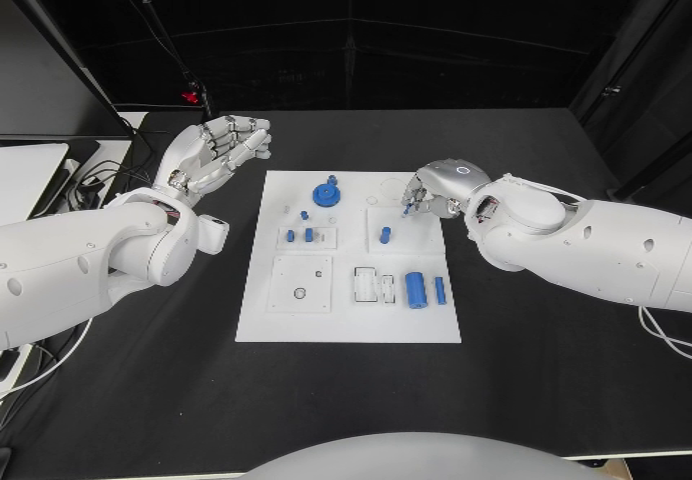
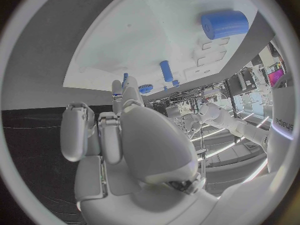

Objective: Assemble the parts on the task board

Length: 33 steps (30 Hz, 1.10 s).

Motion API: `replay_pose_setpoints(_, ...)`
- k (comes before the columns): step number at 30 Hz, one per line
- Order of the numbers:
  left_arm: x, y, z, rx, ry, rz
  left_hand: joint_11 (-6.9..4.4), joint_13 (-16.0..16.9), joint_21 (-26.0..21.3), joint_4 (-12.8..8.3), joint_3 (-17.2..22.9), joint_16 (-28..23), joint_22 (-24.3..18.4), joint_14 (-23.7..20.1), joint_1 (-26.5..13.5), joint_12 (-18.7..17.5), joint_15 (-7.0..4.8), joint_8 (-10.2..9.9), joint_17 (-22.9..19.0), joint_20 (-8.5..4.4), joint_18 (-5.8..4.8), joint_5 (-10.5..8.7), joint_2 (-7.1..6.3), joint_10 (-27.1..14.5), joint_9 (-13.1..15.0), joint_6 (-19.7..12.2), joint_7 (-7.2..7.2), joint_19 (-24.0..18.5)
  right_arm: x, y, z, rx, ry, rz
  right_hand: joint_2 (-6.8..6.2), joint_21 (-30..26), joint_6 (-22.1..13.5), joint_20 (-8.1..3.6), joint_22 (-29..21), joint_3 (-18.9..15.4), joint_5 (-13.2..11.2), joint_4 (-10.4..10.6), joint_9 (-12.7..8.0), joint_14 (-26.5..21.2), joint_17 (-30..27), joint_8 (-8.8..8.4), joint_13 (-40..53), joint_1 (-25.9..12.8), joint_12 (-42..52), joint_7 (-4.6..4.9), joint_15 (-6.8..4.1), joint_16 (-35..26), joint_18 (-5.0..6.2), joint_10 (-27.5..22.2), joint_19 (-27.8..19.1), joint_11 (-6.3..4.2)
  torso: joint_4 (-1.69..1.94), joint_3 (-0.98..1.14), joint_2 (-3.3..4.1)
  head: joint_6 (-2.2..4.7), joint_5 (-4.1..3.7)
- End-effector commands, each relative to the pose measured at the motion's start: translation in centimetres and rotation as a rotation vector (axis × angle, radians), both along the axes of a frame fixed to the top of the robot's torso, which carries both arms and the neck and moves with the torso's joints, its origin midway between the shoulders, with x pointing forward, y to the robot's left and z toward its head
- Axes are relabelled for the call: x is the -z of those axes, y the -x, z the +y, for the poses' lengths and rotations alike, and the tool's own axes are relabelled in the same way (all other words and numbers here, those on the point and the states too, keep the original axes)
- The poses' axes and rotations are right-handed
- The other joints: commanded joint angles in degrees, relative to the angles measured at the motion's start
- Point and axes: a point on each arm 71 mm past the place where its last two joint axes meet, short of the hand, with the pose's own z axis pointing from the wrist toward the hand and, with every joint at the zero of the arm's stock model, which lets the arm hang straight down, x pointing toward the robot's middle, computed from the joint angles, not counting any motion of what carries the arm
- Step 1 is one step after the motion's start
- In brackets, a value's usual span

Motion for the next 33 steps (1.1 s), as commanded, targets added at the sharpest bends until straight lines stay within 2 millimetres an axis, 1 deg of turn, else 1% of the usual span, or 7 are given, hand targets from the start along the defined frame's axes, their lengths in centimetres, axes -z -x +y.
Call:
replay_pose_setpoints(1,-0.3,0.0,-0.1,0.010,0.011,-0.025,0.11,-0.1,0.3,0.0,-0.3,0.3,0.0,-0.3,0.1,0.3,0.10,0.4,0.0,0.07,-0.27,0.37,0.35,-0.3,-0.1,-0.5,7.12,0.3,-0.5,0.2,0.1,-0.012,-0.027,-0.024,-0.57,0.4,0.5,0.24,11.4,0.1,0.2,0.2,0.2,6.0,15.1,0.09,0.0,0.2,-0.4,-0.11,-0.08,0.1,-0.40,0.3,2.4,0.08,-0.01,-0.01,-0.03,0.01,0.10)
replay_pose_setpoints(7,-0.3,0.0,0.0,0.008,0.010,-0.026,0.11,-0.1,0.3,0.0,-0.3,0.3,0.0,-0.3,0.1,0.3,0.10,0.4,0.0,0.07,-0.27,0.37,0.35,-0.3,-0.1,-0.5,7.12,0.3,-1.3,0.4,0.2,-0.017,-0.036,-0.037,-0.56,0.6,0.6,0.24,11.5,0.2,0.2,0.1,0.2,6.0,15.1,0.11,0.0,0.4,-0.5,-0.13,-0.09,0.1,-0.43,0.5,2.4,0.06,-0.03,-0.04,-0.06,0.02,0.05)
replay_pose_setpoints(11,-0.3,-0.1,0.0,0.007,0.009,-0.026,0.11,-0.1,0.3,0.0,-0.3,0.3,-0.1,-0.3,0.1,0.4,0.10,0.5,-0.1,0.07,-0.27,0.41,0.39,-0.3,-0.1,-0.5,7.12,0.4,-2.3,0.5,0.6,-0.036,-0.048,-0.057,-0.56,0.8,0.8,0.23,11.6,0.4,0.2,0.0,0.2,6.0,15.1,0.14,0.0,0.6,-0.5,-0.16,-0.11,0.1,-0.48,0.7,2.5,0.02,-0.02,0.01,-0.03,0.00,0.18)
replay_pose_setpoints(22,-0.3,-0.2,0.1,0.001,0.007,-0.028,0.11,-0.1,0.3,0.0,-0.4,0.4,-0.1,-0.3,0.2,0.5,0.10,0.5,-0.2,0.07,-0.27,0.44,0.40,-0.3,-0.1,-0.5,7.12,0.4,-4.3,1.0,3.6,-0.125,-0.098,-0.100,-0.58,1.1,1.0,0.22,11.7,0.4,0.2,0.0,0.3,6.0,15.1,0.20,0.0,0.6,-0.6,-0.15,-0.12,0.1,-0.56,0.8,2.6,0.02,0.10,-0.02,0.00,-0.22,0.87)
replay_pose_setpoints(31,-0.3,-0.2,0.2,-0.001,0.007,-0.028,0.11,-0.1,0.3,0.0,-0.4,0.4,-0.1,-0.3,0.2,0.5,0.10,0.5,-0.2,0.07,-0.27,0.44,0.40,-0.3,-0.1,-0.5,7.12,0.4,-4.6,2.0,7.0,-0.209,-0.128,-0.083,-0.59,1.0,1.0,0.21,11.7,0.4,0.2,0.0,0.3,6.0,15.1,0.20,0.0,0.6,-0.6,-0.12,-0.12,0.1,-0.54,0.9,2.6,0.02,0.09,-0.04,0.02,-0.65,2.52)
replay_pose_setpoints(32,-0.3,-0.2,0.2,-0.001,0.006,-0.029,0.11,-0.1,0.3,0.0,-0.4,0.4,-0.1,-0.3,0.2,0.5,0.10,0.5,-0.2,0.07,-0.27,0.44,0.40,-0.3,-0.1,-0.5,7.12,0.4,-4.6,2.2,7.4,-0.219,-0.129,-0.081,-0.57,1.0,1.0,0.21,11.7,0.5,0.2,0.0,0.3,6.0,15.1,0.18,0.0,0.7,-0.7,-0.06,-0.13,0.1,-0.53,0.9,2.6,0.03,0.03,-0.05,0.00,-0.76,3.04)
replay_pose_setpoints(33,-0.3,-0.3,0.2,-0.002,0.006,-0.029,0.11,-0.1,0.3,0.0,-0.4,0.4,-0.1,-0.3,0.2,0.5,0.10,0.5,-0.2,0.07,-0.27,0.44,0.40,-0.3,-0.1,-0.5,7.12,0.4,-4.7,2.3,7.8,-0.227,-0.130,-0.078,-0.57,1.0,1.0,0.21,11.7,0.5,0.2,0.0,0.3,6.0,15.1,0.18,0.0,0.7,-0.7,-0.06,-0.13,0.1,-0.53,0.9,2.6,0.04,0.02,-0.05,0.00,-0.78,3.25)
